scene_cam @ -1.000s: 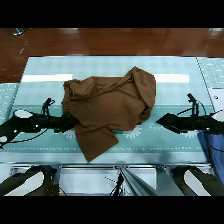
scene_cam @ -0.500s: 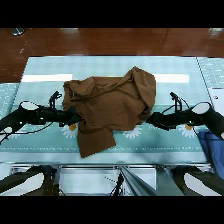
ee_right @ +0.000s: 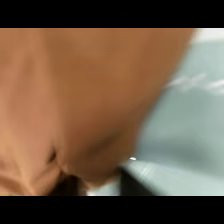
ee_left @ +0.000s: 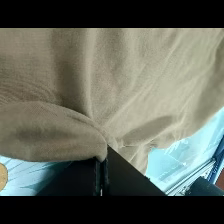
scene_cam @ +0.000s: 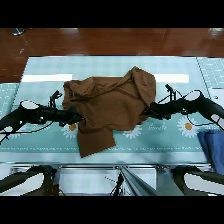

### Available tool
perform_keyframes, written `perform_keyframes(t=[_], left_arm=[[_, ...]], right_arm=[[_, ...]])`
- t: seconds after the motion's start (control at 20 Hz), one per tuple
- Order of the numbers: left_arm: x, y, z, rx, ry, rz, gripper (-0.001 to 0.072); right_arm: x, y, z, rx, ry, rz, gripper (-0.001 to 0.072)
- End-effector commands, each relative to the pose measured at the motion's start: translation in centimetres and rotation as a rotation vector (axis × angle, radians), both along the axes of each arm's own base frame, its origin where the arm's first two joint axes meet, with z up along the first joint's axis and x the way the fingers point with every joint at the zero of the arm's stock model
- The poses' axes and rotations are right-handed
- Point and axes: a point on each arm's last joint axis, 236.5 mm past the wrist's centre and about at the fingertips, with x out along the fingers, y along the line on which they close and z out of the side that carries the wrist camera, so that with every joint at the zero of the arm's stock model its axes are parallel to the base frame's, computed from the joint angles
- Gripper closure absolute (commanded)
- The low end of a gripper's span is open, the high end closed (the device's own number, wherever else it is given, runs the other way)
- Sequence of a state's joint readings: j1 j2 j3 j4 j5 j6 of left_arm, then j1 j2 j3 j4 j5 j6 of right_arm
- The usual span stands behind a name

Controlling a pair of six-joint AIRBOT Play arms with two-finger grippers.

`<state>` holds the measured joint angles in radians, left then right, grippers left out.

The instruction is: Fold the shirts.

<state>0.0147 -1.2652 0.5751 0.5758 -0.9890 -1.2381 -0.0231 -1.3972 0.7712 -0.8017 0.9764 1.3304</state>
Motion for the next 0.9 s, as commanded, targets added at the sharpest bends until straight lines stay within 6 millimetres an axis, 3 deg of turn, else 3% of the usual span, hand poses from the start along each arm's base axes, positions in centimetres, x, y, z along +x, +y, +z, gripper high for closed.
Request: perform_keyframes(t=[0.0,0.1,0.2,0.3,0.4,0.45,0.55,0.65,0.75,0.85], left_arm=[[0.0,-0.1,0.1,-0.002,0.001,-0.002,0.0688],[0.4,0.0,1.1,-0.023,-0.008,-0.013,0.0688],[3.0,0.9,5.3,-0.071,-0.083,-0.033,0.0688],[7.2,2.1,13.0,-0.105,-0.269,-0.031,0.0688],[11.3,3.6,24.3,-0.118,-0.569,0.02,0.0688],[12.1,4.5,30.8,-0.101,-0.736,0.039,0.0689],[10.6,6.1,42.3,-0.015,-1.032,0.053,0.0689],[6.8,7.8,51.5,0.121,-1.289,0.091,0.0688],[2.3,9.6,57.0,0.345,-1.456,0.145,0.0689],[-2.1,11.6,59.8,0.588,-1.524,0.249,0.0689]], right_arm=[[0.3,0.3,0.0,0.011,-0.005,0.026,0.0683],[1.0,0.3,1.3,0.018,-0.025,0.055,0.0683],[4.2,0.1,6.0,0.019,-0.132,0.086,0.0683],[8.9,-0.4,14.4,0.014,-0.329,0.094,0.0684],[12.2,-1.2,25.1,-0.042,-0.575,0.104,0.0684],[12.7,-1.6,30.6,-0.079,-0.697,0.108,0.0684],[10.8,-2.4,41.5,-0.161,-0.939,0.111,0.0684],[6.0,-2.6,50.9,-0.224,-1.171,0.098,0.0684],[-0.3,-2.9,57.1,-0.279,-1.351,0.067,0.0684],[-6.4,-3.9,60.4,-0.35,-1.463,0.019,0.0684]])
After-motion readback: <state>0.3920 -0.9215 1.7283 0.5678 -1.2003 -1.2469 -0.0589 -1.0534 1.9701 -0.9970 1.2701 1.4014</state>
